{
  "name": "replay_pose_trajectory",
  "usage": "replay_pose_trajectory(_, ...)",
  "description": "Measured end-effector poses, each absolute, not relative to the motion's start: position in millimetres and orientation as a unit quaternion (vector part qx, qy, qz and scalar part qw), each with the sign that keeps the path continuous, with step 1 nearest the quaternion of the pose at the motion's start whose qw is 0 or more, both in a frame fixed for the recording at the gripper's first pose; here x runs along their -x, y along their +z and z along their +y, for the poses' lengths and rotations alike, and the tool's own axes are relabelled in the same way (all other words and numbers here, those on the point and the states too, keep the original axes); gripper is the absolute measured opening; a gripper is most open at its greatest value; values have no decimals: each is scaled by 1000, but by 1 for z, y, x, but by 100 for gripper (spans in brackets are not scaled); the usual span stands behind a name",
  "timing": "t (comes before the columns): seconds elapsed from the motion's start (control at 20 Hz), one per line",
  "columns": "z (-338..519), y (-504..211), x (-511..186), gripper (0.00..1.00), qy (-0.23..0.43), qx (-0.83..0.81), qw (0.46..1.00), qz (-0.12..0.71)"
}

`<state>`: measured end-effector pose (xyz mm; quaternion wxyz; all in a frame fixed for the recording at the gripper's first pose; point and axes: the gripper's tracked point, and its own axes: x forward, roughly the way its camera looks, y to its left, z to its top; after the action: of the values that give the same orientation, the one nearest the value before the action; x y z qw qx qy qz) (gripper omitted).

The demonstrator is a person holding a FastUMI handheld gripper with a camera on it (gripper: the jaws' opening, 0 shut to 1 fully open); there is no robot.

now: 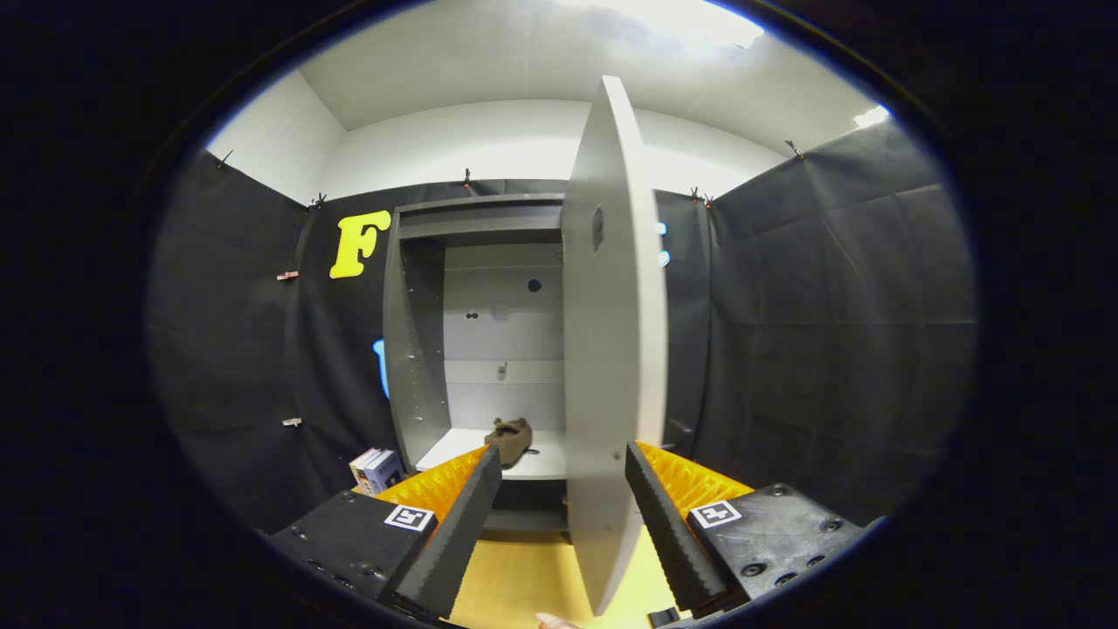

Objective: Open the shoe cabinet door, grab the shoes and put them into the shoe cabinet, then close the shoe cabinet door.

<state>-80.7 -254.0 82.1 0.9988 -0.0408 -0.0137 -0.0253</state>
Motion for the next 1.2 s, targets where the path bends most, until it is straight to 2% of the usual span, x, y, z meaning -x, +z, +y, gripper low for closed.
replay_pose_trajectory(0.25,-284,88,107,97,-47,41,997,-48)
replay_pose_trajectory(0.55,-340,76,94,97,-76,10,996,-38)
replay_pose_trajectory(0.95,-340,52,36,97,-23,7,1000,-7)
replay_pose_trajectory(1.2,-322,53,37,97,-6,15,1000,-3)
